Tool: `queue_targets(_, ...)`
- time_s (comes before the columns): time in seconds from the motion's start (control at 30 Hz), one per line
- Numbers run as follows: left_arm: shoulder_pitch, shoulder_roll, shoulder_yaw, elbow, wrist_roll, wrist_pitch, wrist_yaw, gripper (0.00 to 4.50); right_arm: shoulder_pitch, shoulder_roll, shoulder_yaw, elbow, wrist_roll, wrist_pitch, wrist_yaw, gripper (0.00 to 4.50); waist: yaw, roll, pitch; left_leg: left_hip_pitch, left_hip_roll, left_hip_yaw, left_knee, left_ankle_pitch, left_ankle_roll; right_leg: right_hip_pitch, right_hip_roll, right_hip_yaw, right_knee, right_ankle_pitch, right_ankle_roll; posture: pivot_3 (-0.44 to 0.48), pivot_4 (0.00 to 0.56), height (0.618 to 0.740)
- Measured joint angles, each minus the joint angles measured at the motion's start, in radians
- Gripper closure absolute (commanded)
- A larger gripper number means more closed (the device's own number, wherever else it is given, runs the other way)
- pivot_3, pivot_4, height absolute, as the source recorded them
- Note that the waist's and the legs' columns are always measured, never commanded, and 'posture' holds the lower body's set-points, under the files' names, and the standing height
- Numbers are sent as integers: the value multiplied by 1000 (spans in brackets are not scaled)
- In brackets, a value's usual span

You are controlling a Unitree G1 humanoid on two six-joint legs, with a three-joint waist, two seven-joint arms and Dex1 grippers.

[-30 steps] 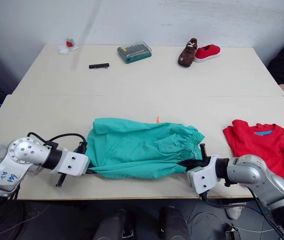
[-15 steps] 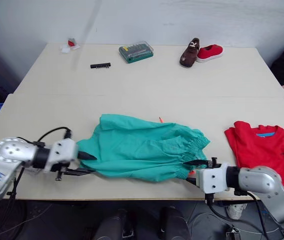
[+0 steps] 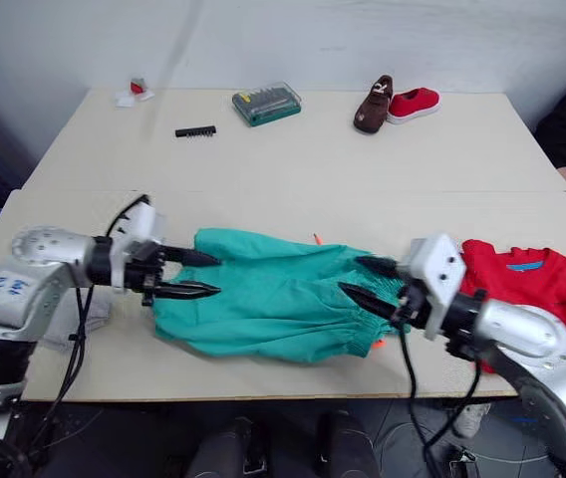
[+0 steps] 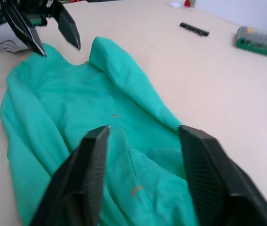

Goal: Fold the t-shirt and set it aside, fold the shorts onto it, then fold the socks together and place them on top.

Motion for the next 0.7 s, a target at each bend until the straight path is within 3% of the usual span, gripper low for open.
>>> queue_targets(0.13,-12,-36,-70,100,119,-115,22,4176,-81,26,165,99,-176,4,-11,4500,0,0,0,0,0,2,1,0,1,0,0,0,-1,0,0,0,150,740)
queue_targets(0.17,-10,-52,-86,129,144,-139,34,4453,-89,40,196,133,-213,0,-12,4500,0,0,0,0,0,3,1,0,1,0,0,0,-1,0,0,0,150,740)
queue_targets(0.33,-1,-106,-155,219,250,-253,54,4453,-142,69,339,221,-386,-49,25,4500,0,0,0,-3,0,3,2,1,2,-3,0,0,0,0,1,0,150,740)
queue_targets(0.43,-2,-116,-168,240,291,-312,55,4453,-156,69,387,337,-556,-122,-29,4500,1,0,0,-4,-1,3,2,1,2,-3,0,0,0,0,1,0,150,740)
queue_targets(0.7,-8,-131,-173,307,334,-441,63,4453,-85,103,209,450,-579,-201,-64,4500,3,0,-3,3,0,1,1,0,2,4,-2,0,-1,1,2,0,150,740)
